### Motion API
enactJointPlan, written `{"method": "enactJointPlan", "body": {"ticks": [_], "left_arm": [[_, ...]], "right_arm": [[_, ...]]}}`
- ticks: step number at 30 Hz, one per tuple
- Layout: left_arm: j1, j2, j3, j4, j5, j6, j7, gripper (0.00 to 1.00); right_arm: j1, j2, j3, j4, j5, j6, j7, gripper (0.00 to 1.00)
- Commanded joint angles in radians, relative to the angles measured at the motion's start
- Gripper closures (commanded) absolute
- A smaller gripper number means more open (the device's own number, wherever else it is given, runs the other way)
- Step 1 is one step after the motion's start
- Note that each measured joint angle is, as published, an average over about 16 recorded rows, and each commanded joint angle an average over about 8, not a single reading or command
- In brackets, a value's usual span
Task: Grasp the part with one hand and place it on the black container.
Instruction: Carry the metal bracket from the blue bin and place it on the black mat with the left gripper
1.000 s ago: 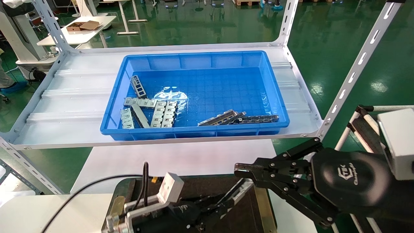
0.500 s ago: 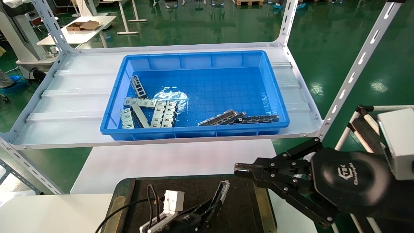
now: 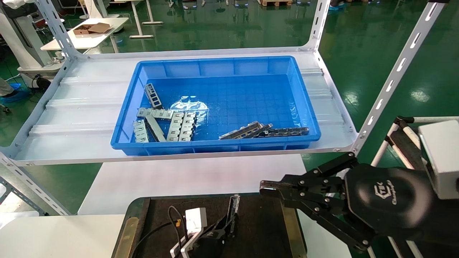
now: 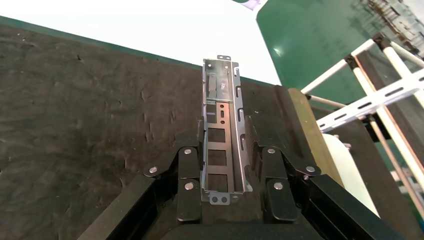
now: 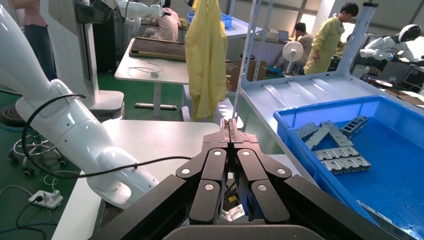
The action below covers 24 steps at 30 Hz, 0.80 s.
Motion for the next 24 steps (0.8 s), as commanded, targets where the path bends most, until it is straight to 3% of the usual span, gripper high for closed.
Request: {"method": "enactJointPlan", "body": {"ticks": [1,21,23,24], "left_arm": [[-0.003,0.024,0.0,0.018,0.0,-0.027,0.002,1.0],[-0.005,0.079,0.031,0.089,0.028,-0.086,-0.052,1.0],[-0.006,0.081,0.039,0.09,0.029,-0.094,-0.064,0.98],[-0.006,0.081,0.044,0.09,0.029,-0.098,-0.07,0.94]], "right_arm": [[0.0,0.0,0.0,0.0,0.0,0.0,0.0,1.0],[0.0,0.0,0.0,0.0,0.0,0.0,0.0,1.0],[0.0,0.0,0.0,0.0,0.0,0.0,0.0,0.94],[0.0,0.0,0.0,0.0,0.0,0.0,0.0,0.84]]}}
